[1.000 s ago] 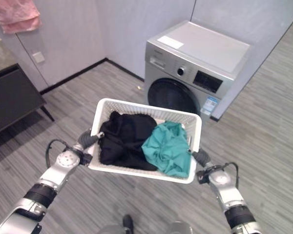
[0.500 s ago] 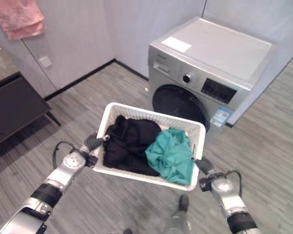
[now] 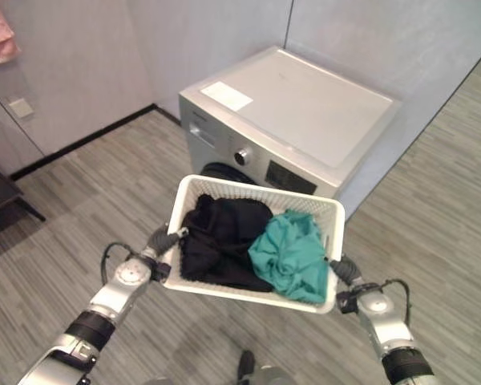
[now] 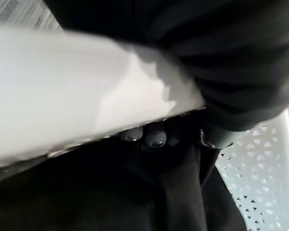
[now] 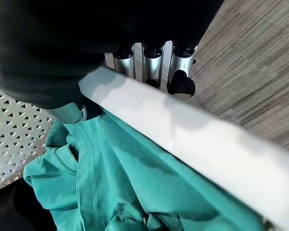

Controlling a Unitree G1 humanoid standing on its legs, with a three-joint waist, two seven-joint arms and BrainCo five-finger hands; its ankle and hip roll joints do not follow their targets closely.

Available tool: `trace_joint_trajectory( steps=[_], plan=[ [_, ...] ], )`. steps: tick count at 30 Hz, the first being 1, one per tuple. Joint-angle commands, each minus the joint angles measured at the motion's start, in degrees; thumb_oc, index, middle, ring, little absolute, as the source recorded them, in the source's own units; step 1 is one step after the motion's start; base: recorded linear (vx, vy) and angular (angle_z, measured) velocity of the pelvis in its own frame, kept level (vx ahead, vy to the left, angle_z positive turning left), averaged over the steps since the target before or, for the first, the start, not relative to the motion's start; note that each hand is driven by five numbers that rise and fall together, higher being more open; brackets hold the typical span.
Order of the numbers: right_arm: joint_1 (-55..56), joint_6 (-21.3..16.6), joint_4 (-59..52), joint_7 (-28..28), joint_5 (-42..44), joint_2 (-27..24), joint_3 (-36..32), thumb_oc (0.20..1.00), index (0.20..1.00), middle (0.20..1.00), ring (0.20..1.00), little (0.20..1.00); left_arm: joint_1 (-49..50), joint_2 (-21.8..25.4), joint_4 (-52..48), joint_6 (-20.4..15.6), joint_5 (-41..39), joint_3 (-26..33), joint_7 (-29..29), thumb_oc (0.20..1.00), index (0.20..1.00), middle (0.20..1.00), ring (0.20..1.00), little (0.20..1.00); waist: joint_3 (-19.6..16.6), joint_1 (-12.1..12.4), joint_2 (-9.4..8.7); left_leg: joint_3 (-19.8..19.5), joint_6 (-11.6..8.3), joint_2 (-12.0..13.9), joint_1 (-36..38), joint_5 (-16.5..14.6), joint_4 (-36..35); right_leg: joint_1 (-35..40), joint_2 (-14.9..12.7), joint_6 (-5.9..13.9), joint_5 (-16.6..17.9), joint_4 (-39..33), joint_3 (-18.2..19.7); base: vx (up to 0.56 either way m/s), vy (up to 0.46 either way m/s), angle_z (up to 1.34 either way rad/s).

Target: Grab the laundry basket,head to the washer,open it,put in the laundry and shut it.

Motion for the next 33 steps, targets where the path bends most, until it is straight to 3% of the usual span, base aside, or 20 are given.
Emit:
trace_joint_trajectory(
  steps=[1,6,10,15,22,25,29,33],
  plan=[
    [0.99,-3.4,0.05,-2.44,0.18,-7.11,-5.33,0.2,0.2,0.2,0.2,0.2,-4.39,4.9,0.32,-4.63,-3.95,5.63,3.77,0.2,0.2,0.2,0.2,0.2,-2.54,1.65,2.32,-2.87,1.96,-0.63,-3.84,4.84,-3.32,-0.09,-4.58,8.31,-3.51,-0.09,3.82,0.07,0.089,0.0],
    [4.49,-5.32,-6.55,-2.73,-0.73,-6.77,-8.64,0.2,0.2,0.2,0.2,0.2,-4.13,5.94,-1.69,-6.06,-0.1,8.72,5.85,0.2,0.2,0.2,0.2,0.2,-0.88,2.07,3.15,-4.95,1.11,-1.41,-7.6,7.14,-5.44,1.82,-4.27,8.46,-4.94,0.75,5.44,0.06,0.077,-0.14],
    [11.44,-7.77,-15.19,-2.42,-2.27,-5.0,-16.38,0.2,0.2,0.2,0.2,0.2,1.08,7.36,-11.26,-7.91,5.22,15.41,6.84,0.2,0.2,0.2,0.2,0.2,-1.34,1.31,3.79,-2.01,1.46,-1.67,-5.26,5.33,-6.05,2.48,-5.19,9.04,-5.5,1.85,6.45,0.11,0.147,-0.33],
    [20.56,-8.53,-26.31,1.6,-3.11,-2.6,-26.5,0.2,0.2,0.2,0.2,0.2,14.92,8.68,-26.01,-9.53,8.12,26.97,5.54,0.2,0.2,0.2,0.2,0.2,-1.87,0.74,3.91,0.32,2.79,-3.87,-2.55,1.01,-4.67,2.2,-7.95,10.48,-5.29,3.12,8.88,0.07,0.161,-0.35],
    [22.58,-7.94,-35.12,4.66,-2.46,-4.68,-35.93,0.2,0.2,0.2,0.2,0.2,24.41,13.38,-37.01,-10.11,7.37,36.98,2.64,0.2,0.2,0.2,0.2,0.2,-3.96,0.01,4.23,2.19,4.8,-6.67,-0.3,-1.47,-5.78,0.34,-10.12,12.43,-2.93,2.56,11.86,0.02,0.134,-0.2],
    [19.64,-7.05,-33.73,4.32,-2.4,-8.49,-36.02,0.2,0.2,0.2,0.2,0.2,22.41,15.49,-37.58,-10.11,6.16,36.8,2.19,0.2,0.2,0.2,0.2,0.2,-5.14,0.47,3.96,2.75,5.16,-7.35,0.57,-1.76,-6.55,0.16,-10.56,13.06,-2.25,2.01,12.35,0.02,0.074,-0.12],
    [13.15,-6.3,-29.49,3.16,-2.26,-14.23,-33.4,0.2,0.2,0.2,0.2,0.2,13.03,18.76,-34.17,-9.65,5.49,31.91,2.52,0.2,0.2,0.2,0.2,0.2,-5.88,1.06,3.63,2.58,5.1,-7.57,0.83,-1.84,-6.6,0.61,-10.98,13.35,-2.26,1.81,11.8,0.02,0.012,-0.05],
    [0.11,-4.38,-20.29,0.78,-0.84,-23.84,-24.95,0.2,0.2,0.2,0.2,0.2,-8.67,21.5,-23.57,-8.82,1.55,16.75,3.41,0.2,0.2,0.2,0.2,0.2,-6.69,1.59,3.41,1.72,4.79,-7.39,0.68,-1.73,-5.95,1.44,-11.16,13.7,-2.51,1.95,10.38,0.02,-0.009,0.06]
  ],
)
